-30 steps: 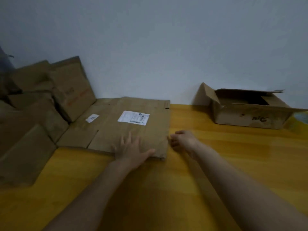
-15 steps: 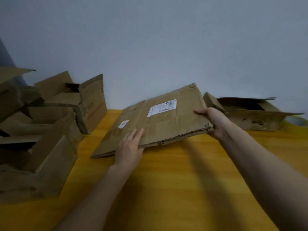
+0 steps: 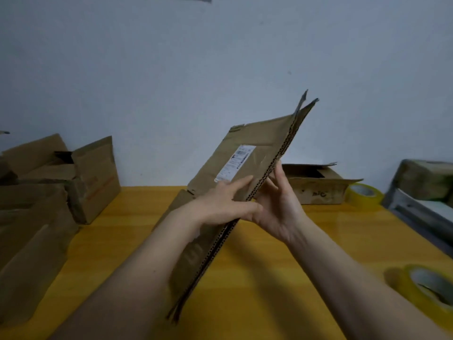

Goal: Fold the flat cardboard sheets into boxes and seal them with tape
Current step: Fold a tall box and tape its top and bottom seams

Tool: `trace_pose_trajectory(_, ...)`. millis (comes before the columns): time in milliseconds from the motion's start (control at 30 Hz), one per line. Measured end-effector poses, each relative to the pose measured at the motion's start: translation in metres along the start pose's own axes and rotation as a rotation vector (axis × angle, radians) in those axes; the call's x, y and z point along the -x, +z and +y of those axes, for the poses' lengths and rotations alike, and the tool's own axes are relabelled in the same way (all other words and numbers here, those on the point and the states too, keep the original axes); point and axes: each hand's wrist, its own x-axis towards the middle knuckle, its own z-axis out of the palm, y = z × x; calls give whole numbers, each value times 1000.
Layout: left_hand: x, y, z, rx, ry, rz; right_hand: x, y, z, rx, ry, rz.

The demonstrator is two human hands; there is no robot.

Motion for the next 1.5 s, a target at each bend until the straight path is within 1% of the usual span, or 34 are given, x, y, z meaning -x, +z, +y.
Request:
trace_pose_trajectory(33, -6, 6, 0, 104, -11, -94, 0, -9, -5, -39, 15, -23)
trace_pose_trajectory(67, -16, 13, 1, 152, -24, -132, -1, -18, -9, -69, 30, -45)
trace_pose_trajectory(133, -37, 29, 5, 135, -112, -116, -7, -36, -18, -98, 43, -59)
trace_pose_trajectory(200, -61, 40, 12, 101, -190, -92, -11, -51, -31, -93, 65, -37)
trace_pose_trajectory(333, -104, 35, 46, 75, -223, -97, -15, -68, -77, -63, 64, 134)
trace_pose_trajectory(433, -122, 19, 81, 102, -260, -143, -15, -63, -113, -65, 102, 196)
trace_pose_trajectory(500, -124, 9, 105, 170, -302, -145, -12, -53, -132, -83, 136, 241)
trace_pose_trajectory(633, -106, -17, 150, 414, -323, -115, 2, -22, -168, -85, 212, 345)
trace_pose_trajectory(733, -88, -34, 180, 502, -412, -33, 16, 5, -192, 55, 240, 380)
trace_pose_trajectory(800, -76, -40, 197, 544, -474, 72, 27, 22, -201, 206, 255, 339)
trace_pose_trajectory(867, -64, -45, 208, 628, -523, 183, 43, 36, -206, 373, 321, 293)
trace_pose_trajectory(933, -51, -48, 209, 653, -542, 283, 60, 41, -213, 560, 392, 270)
trace_pose_trajectory(1000, -35, -50, 205, 671, -553, 358, 71, 38, -225, 779, 379, 307)
trace_pose_trajectory(1067, -18, -51, 197, 721, -560, 377, 79, 34, -239, 919, 339, 359)
trace_pose_trajectory(1133, -1, -52, 190, 798, -556, 359, 83, 28, -254, 1008, 336, 361)
trace_pose_trajectory(1233, 21, -54, 179, 918, -560, 367, 84, 14, -269, 1083, 337, 405)
trace_pose_trajectory(1367, 42, -36, 160, 1075, -659, 467, 89, -2, -259, 973, 304, 498)
trace_pose_trajectory(1433, 50, -19, 152, 1146, -710, 520, 97, -8, -247, 925, 368, 466)
trace_pose_trajectory(1500, 55, -5, 146, 1223, -720, 577, 104, -12, -236, 971, 486, 387)
